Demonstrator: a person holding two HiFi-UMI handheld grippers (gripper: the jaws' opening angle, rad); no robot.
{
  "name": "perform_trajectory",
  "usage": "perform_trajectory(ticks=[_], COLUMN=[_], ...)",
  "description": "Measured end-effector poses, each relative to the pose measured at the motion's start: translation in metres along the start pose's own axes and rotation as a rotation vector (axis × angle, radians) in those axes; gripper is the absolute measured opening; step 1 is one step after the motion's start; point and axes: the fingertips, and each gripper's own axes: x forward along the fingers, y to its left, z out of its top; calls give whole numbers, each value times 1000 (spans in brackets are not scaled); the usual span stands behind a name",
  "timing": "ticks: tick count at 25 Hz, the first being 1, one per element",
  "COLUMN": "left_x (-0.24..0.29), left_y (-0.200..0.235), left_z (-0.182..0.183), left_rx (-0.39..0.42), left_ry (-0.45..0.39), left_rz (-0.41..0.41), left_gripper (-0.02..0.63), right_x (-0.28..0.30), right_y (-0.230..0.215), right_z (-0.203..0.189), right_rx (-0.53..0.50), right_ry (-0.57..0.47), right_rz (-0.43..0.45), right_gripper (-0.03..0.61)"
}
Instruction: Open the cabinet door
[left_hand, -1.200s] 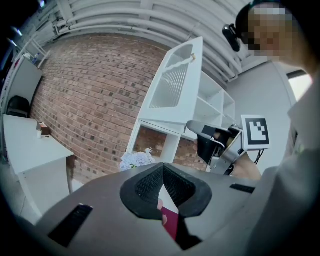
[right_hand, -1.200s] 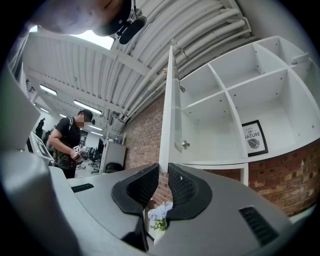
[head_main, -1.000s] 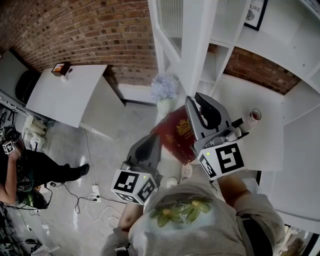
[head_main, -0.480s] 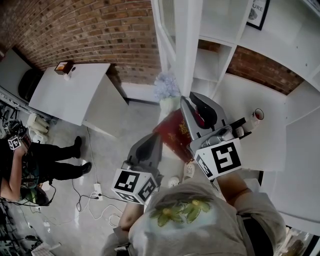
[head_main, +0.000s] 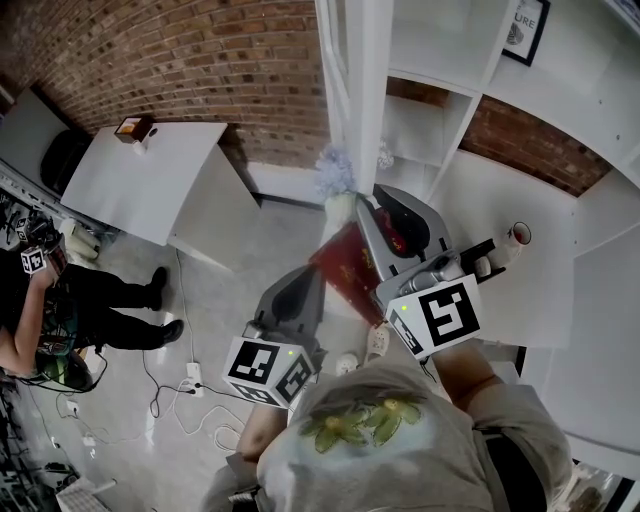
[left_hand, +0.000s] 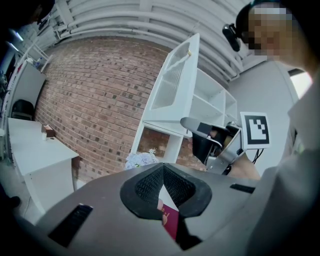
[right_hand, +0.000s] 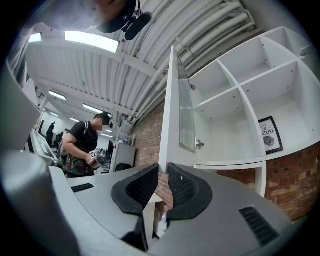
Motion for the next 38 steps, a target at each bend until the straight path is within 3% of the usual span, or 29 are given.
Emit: perform_trajectory(ticks=[38], left_x=[-25], left_y=[26], left_z=[-1], left_rx=[-11], left_ry=[-37], left_rz=[112], left_gripper=[9], right_x=[30], right_y=[45], right_z=[-11], right_rx=[-18], right_ry=[22], right_rz=[137], right_gripper=[71])
